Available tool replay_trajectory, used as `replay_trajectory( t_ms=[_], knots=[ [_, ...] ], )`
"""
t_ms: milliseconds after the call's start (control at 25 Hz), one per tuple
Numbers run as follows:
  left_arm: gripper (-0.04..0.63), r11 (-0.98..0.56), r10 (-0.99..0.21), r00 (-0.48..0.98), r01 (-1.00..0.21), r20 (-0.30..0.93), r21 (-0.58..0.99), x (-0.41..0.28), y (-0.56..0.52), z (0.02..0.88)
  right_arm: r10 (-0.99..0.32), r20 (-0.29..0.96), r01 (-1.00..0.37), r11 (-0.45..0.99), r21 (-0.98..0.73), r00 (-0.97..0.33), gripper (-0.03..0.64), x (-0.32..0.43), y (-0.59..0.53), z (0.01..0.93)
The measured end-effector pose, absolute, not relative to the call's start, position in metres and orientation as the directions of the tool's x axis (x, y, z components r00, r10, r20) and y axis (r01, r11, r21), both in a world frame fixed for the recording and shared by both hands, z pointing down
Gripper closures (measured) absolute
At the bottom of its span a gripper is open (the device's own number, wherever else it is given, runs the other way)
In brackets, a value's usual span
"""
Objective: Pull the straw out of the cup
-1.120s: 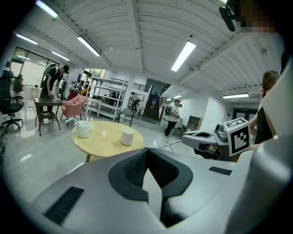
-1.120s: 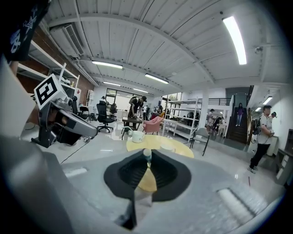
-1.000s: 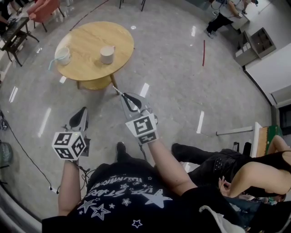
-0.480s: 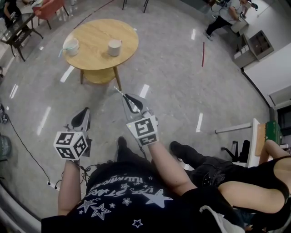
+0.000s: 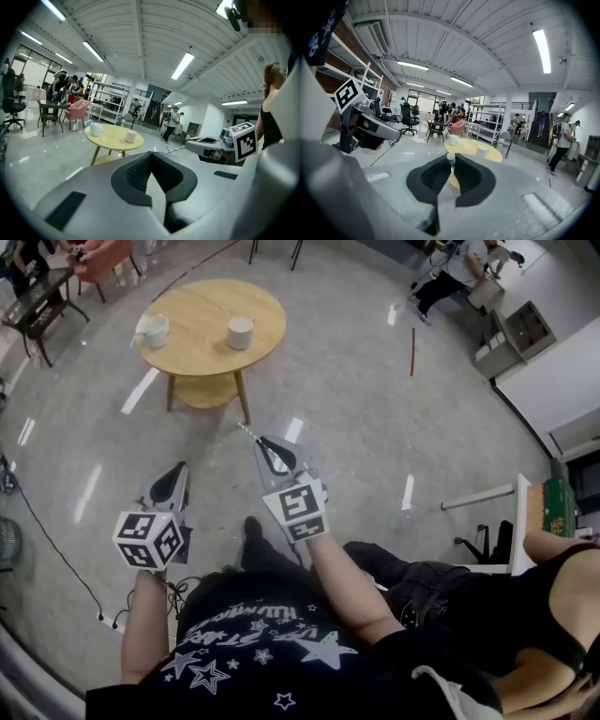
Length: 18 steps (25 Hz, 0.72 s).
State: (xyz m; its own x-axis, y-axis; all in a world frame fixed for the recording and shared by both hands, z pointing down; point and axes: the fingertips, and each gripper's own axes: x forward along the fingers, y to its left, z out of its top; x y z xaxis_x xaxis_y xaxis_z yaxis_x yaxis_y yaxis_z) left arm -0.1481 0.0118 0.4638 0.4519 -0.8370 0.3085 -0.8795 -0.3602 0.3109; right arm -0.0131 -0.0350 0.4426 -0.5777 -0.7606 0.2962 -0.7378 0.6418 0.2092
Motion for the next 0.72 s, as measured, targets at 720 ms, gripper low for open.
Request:
replay_trajectory(
  t_ms=[720],
  knots=[
    [0.589,-0.365,-0.841,0.458,-0.873,0.288,0.324,-0.173,0.054,0.463,-0.760,0.320,-0.727,0.642,0.242,-0.565,0.598,-0.035,0.008,0.445]
  ],
)
